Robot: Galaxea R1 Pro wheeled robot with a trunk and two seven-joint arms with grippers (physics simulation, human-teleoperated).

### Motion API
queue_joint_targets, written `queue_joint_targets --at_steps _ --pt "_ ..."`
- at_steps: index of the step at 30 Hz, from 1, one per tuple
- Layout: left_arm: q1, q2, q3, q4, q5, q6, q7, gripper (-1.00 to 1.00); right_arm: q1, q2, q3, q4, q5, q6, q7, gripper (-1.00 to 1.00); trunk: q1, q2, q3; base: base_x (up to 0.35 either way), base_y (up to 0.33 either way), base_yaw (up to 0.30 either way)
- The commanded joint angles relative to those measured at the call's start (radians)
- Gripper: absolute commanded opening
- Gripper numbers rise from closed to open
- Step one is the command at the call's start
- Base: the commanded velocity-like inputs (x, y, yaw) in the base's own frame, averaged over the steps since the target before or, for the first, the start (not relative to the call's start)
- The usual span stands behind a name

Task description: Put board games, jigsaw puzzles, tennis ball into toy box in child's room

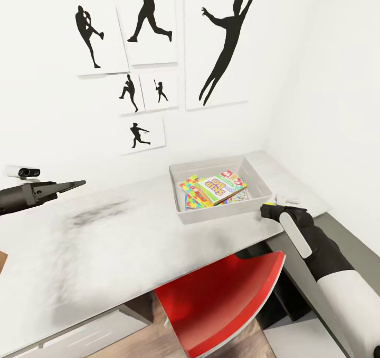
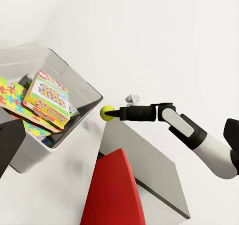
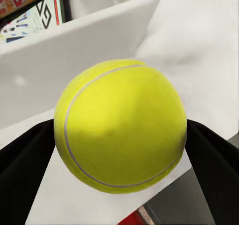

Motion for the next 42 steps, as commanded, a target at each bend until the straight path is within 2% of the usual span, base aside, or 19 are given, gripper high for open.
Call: queue_joint_targets --at_steps 1,10,19,22,26,28,30,32,39,42 --pt "-0.001 0.000 0.000 0.000 -0.001 0.011 -0.004 1.00 -0.001 -0.001 0.003 -0.002 -0.010 0.004 -0.010 -1.00 0.001 -0.002 -0.002 0.000 0.000 0.000" --pt "-0.001 0.001 0.000 0.000 -0.001 0.011 -0.004 1.00 -0.001 0.006 0.002 -0.004 -0.005 0.015 -0.010 -1.00 0.001 -0.002 -0.002 0.000 0.000 0.000" --pt "-0.001 0.000 0.000 0.000 -0.001 0.011 -0.004 1.00 -0.001 -0.002 0.001 -0.009 -0.015 0.031 -0.010 -1.00 0.001 -0.002 -0.002 0.000 0.000 0.000" --pt "-0.001 0.000 0.000 0.000 -0.001 0.011 -0.004 1.00 -0.002 -0.001 0.000 -0.035 -0.016 0.056 -0.010 -1.00 0.001 -0.002 -0.002 0.000 0.000 0.000" --pt "-0.001 0.000 0.000 0.000 -0.001 0.011 -0.004 1.00 -0.008 0.007 -0.004 -0.072 -0.016 0.133 -0.011 -1.00 0.001 -0.002 -0.002 0.000 0.000 0.000" --pt "-0.001 0.000 0.000 0.000 -0.001 0.011 -0.004 1.00 -0.014 0.009 -0.018 -0.088 -0.016 0.170 -0.011 -1.00 0.001 -0.002 -0.002 0.000 0.000 0.000" --pt "-0.001 0.000 -0.001 0.000 -0.001 0.011 -0.004 1.00 -0.019 0.013 -0.062 -0.112 -0.016 0.222 -0.013 -1.00 0.001 -0.002 -0.002 0.000 0.000 0.000" --pt "-0.001 0.000 -0.001 0.000 -0.001 0.011 -0.004 1.00 -0.020 0.013 -0.084 -0.123 -0.016 0.258 -0.013 -1.00 0.001 -0.002 -0.002 0.000 0.000 0.000" --pt "-0.001 0.000 0.000 0.000 -0.001 0.011 -0.004 1.00 -0.020 0.014 -0.100 -0.210 -0.017 0.291 -0.012 -1.00 0.001 -0.002 -0.002 0.000 0.000 0.000" --pt "-0.001 0.000 -0.001 0.000 -0.001 0.011 -0.004 1.00 -0.036 0.025 -0.101 -0.255 -0.018 0.302 -0.013 -1.00 0.001 -0.002 -0.002 0.000 0.000 0.000"
